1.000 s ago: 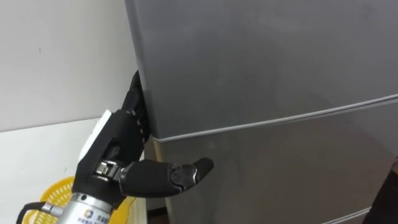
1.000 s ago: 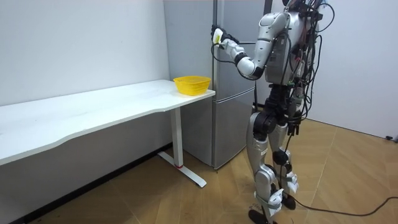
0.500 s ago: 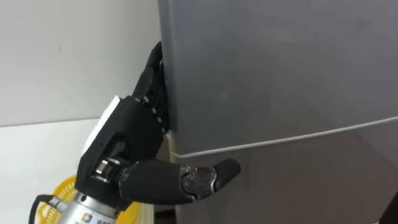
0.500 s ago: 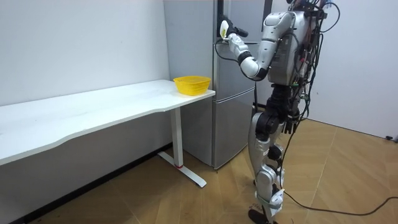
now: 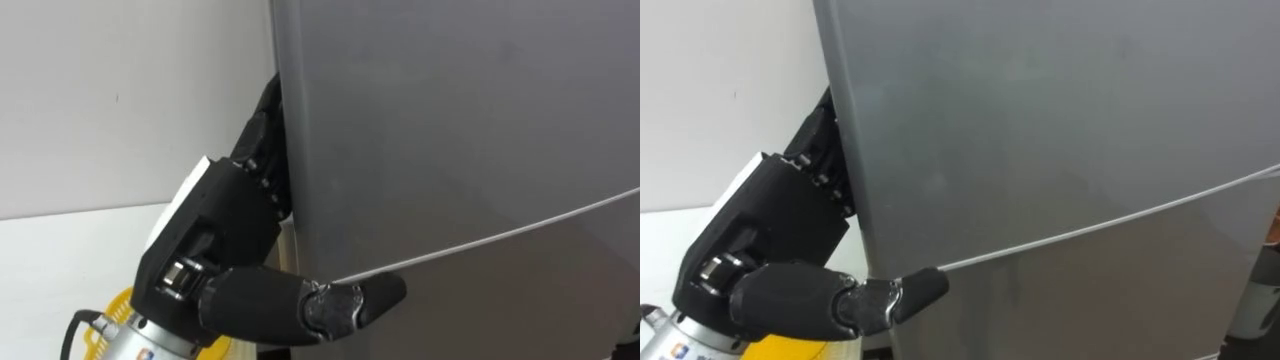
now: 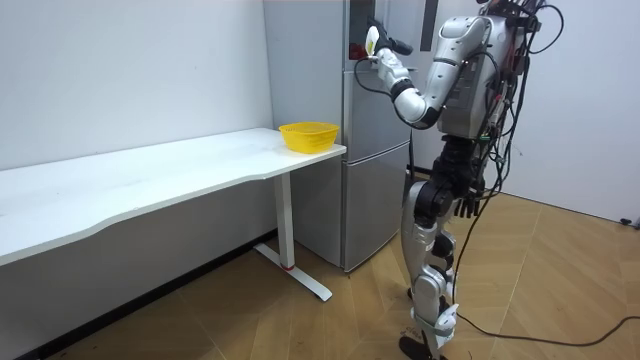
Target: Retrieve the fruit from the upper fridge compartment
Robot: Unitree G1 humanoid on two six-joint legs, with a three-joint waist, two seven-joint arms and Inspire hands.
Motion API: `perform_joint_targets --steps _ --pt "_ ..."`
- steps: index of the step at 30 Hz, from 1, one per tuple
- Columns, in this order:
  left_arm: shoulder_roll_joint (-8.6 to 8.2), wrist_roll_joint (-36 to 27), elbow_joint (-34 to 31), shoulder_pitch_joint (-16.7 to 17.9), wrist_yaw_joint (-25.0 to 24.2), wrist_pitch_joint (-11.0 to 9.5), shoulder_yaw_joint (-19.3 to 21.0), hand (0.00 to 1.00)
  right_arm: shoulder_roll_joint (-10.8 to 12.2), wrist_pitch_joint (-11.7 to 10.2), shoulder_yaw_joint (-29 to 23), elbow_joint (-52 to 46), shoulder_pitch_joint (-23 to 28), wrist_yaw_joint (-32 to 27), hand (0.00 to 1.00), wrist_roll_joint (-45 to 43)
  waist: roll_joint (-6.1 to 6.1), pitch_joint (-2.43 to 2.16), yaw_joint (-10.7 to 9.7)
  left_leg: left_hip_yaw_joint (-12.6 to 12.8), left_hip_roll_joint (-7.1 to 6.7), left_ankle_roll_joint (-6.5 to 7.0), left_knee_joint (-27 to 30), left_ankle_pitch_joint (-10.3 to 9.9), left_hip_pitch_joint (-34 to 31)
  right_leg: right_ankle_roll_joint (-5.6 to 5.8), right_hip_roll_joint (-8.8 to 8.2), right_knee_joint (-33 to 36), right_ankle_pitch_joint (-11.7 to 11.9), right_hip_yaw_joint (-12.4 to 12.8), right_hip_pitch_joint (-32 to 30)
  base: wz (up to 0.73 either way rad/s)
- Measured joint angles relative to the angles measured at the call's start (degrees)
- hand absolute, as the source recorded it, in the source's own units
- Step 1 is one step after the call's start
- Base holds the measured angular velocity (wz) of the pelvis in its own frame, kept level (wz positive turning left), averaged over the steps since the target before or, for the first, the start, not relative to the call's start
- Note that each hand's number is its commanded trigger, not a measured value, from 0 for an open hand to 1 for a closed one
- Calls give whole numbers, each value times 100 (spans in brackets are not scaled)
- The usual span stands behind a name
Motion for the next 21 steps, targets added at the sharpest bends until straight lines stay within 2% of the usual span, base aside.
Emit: perform_joint_targets --steps 7,17,21 --pt "-25 -416 0 0 -364 -28 -1 0 -2 -45 171 -2 17 -58 0 -16 -8 5 61 10 -2 1 7 1 55 7 -12 -43 -20 -10 86 0" --pt "-24 -1007 -123 0 -1070 -253 3 0 -9 -78 206 -2 26 -91 0 -14 -17 10 65 37 -6 1 5 1 76 23 -33 -110 -44 -49 149 1" --pt "-30 -1342 -165 -8 -1304 -378 -146 0 -12 -83 207 -11 31 -138 0 -8 -21 12 41 50 -8 1 2 1 106 30 -35 -123 -52 -41 181 0"
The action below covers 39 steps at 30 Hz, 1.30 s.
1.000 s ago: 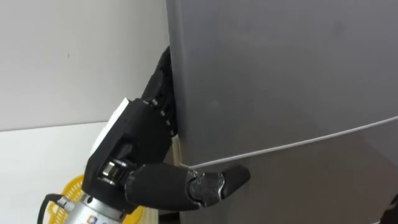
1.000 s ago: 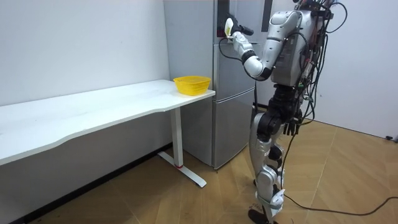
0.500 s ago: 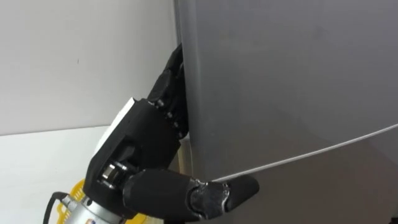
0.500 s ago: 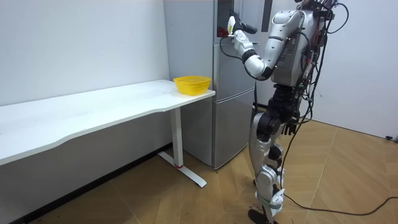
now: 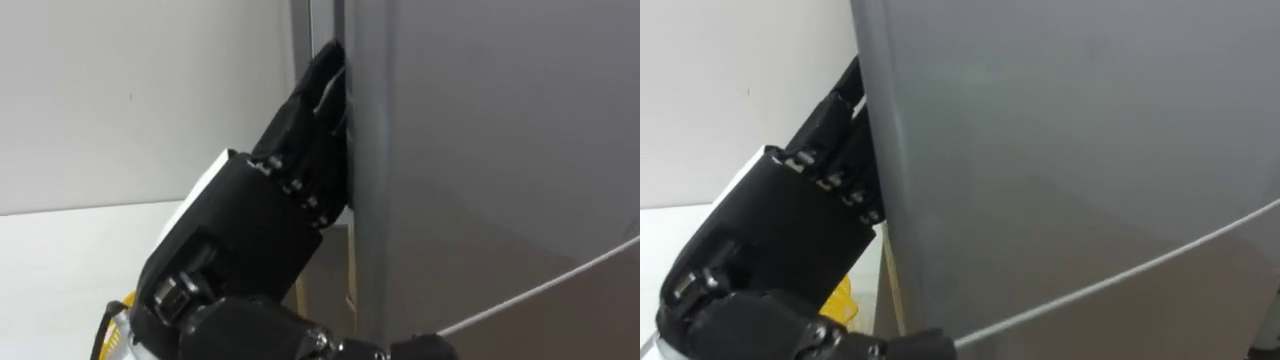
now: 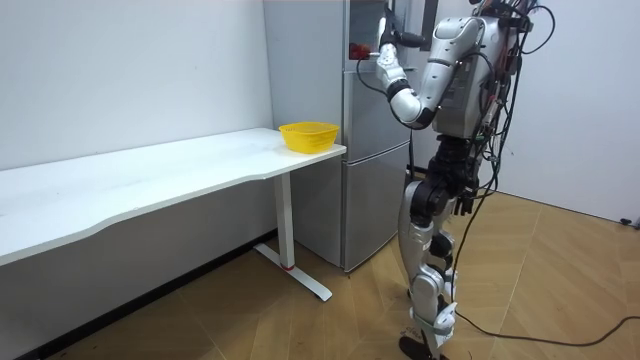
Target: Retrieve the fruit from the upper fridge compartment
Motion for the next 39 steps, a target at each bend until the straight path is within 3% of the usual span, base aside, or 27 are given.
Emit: perform_joint_targets --steps 10,14,22,27,39 --pt "-132 -473 -14 -112 -487 -81 -405 0 1 -44 3 -32 3 -1 0 -3 24 -18 -10 16 0 1 0 -1 -104 2 4 19 1 4 -112 0" --pt "-199 -508 2 -321 -534 -69 -652 0 -3 -40 41 -34 -9 -4 0 -2 28 -21 -31 19 6 1 0 -1 -101 -4 13 24 4 8 -112 0" --pt "-234 -660 69 -451 -1043 98 -1015 0 -1 -40 235 -68 -21 -3 0 5 12 -9 -193 263 13 0 12 0 -55 -6 9 31 0 66 -104 -7" --pt "-253 -655 110 -458 -1371 282 -1110 0 -4 29 231 -162 -36 67 0 -6 -41 25 -312 293 7 0 9 0 -58 6 22 29 -8 140 -128 -2" --pt "-324 -648 251 -866 -1614 306 -1374 0 -5 67 235 -238 -67 295 0 71 -29 23 -332 436 22 0 10 0 -75 -6 46 31 5 213 -189 -4"
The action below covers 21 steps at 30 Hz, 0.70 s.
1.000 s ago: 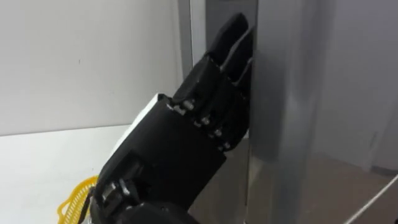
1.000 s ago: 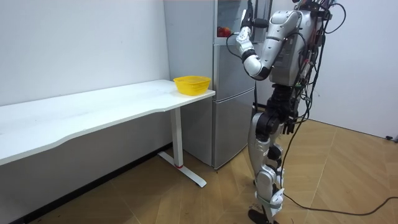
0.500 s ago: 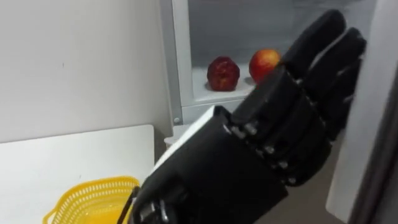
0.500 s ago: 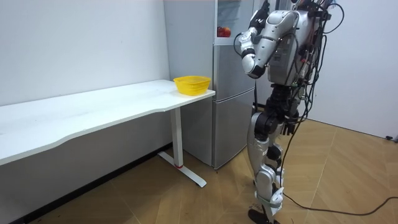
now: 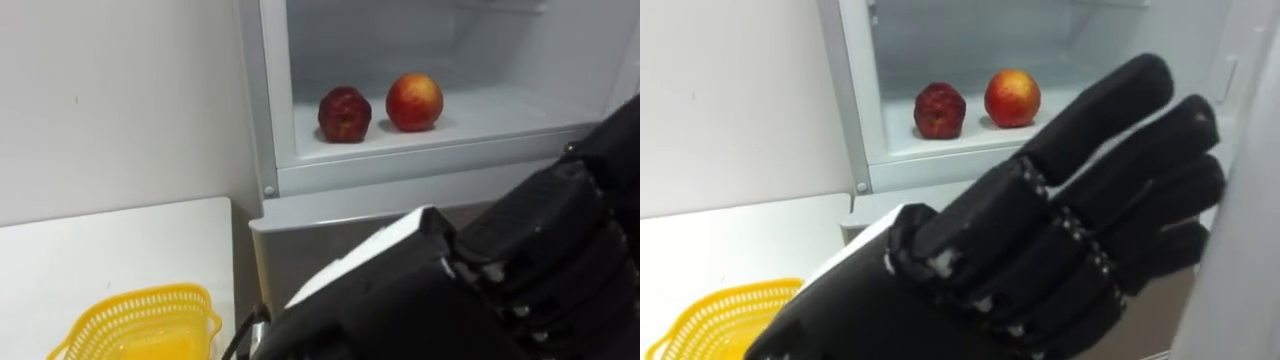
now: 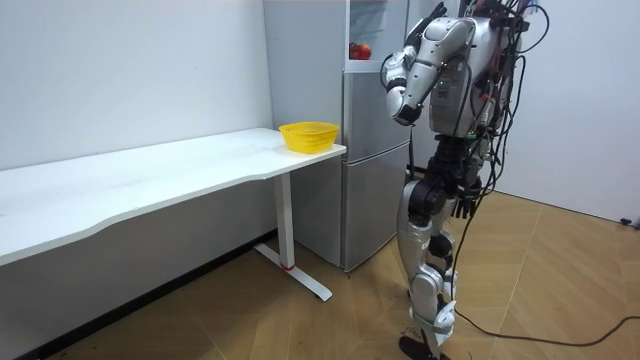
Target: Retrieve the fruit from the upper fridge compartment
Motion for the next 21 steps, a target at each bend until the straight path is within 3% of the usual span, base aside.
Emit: perform_joint_targets --steps 14,21 --pt "-62 2 149 -316 70 0 -209 0 -10 10 1 2 -27 -32 0 226 68 21 -200 53 -1 0 -16 0 28 4 27 -15 -3 101 -6 -3" --pt "-227 65 206 -382 182 0 -478 0 -35 13 65 1 -69 -107 0 222 115 29 -316 137 -3 0 -15 0 34 4 40 -17 -3 169 -19 -5"
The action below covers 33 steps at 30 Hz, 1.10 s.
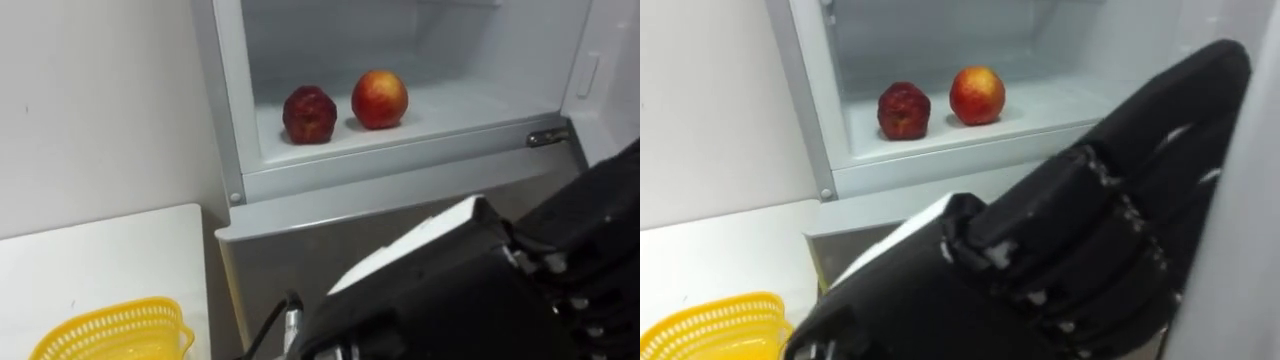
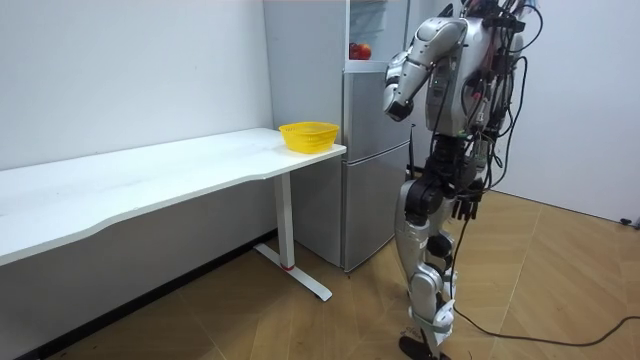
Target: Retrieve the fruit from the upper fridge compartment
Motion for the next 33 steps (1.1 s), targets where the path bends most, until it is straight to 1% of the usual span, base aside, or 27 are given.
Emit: perform_joint_targets --steps 2,3,8,14,16,19,21,24,29,33 --pt "0 -1 49 -80 -1 0 -24 0 -22 -3 100 -1 -20 3 0 0 28 5 -13 23 1 0 1 0 0 0 0 0 0 0 -2 0" --pt "-4 -2 74 -139 -4 0 -36 0 -46 -5 146 -2 -46 11 0 0 48 16 -30 30 1 0 1 0 0 0 -1 1 0 2 -3 0" --pt "-7 -4 175 -279 -5 0 -107 0 -115 -5 153 -3 -127 40 0 -1 59 14 -125 35 3 0 1 0 1 0 1 3 0 6 -6 0" --pt "-128 -3 319 -322 -5 1 -201 0 -136 -2 189 -2 -130 55 0 0 56 15 -136 36 3 0 0 0 -1 0 -1 1 -1 5 -6 0" --pt "-139 -2 318 -324 0 1 -243 0 -136 -2 194 -2 -135 52 0 -1 57 15 -136 36 3 0 0 0 -3 0 -1 1 -1 5 -8 0" --pt "-176 11 319 -380 5 11 -260 0 -136 -1 250 -5 -141 28 0 0 63 10 -137 36 2 0 2 0 -48 0 -2 3 0 1 -48 0" --pt "-181 11 319 -497 47 15 -260 0 -135 -1 370 -12 -140 23 0 5 64 8 -134 35 4 0 2 0 -80 -2 -2 12 1 -3 -86 0" --pt "-197 14 318 -598 105 16 -331 0 -136 1 377 -12 -136 24 0 -3 68 4 -137 36 4 0 2 0 -82 -2 -2 5 1 -3 -86 0" --pt "-213 14 319 -610 110 49 -360 0 -128 8 435 -51 -135 22 0 -43 89 -11 -158 35 4 0 5 0 -81 -4 -3 7 0 -3 -89 0" --pt "-230 11 319 -615 144 89 -366 0 -121 9 565 -113 -140 22 0 -35 88 -11 -195 35 4 0 4 0 -82 -5 -4 6 -2 -4 -87 0"
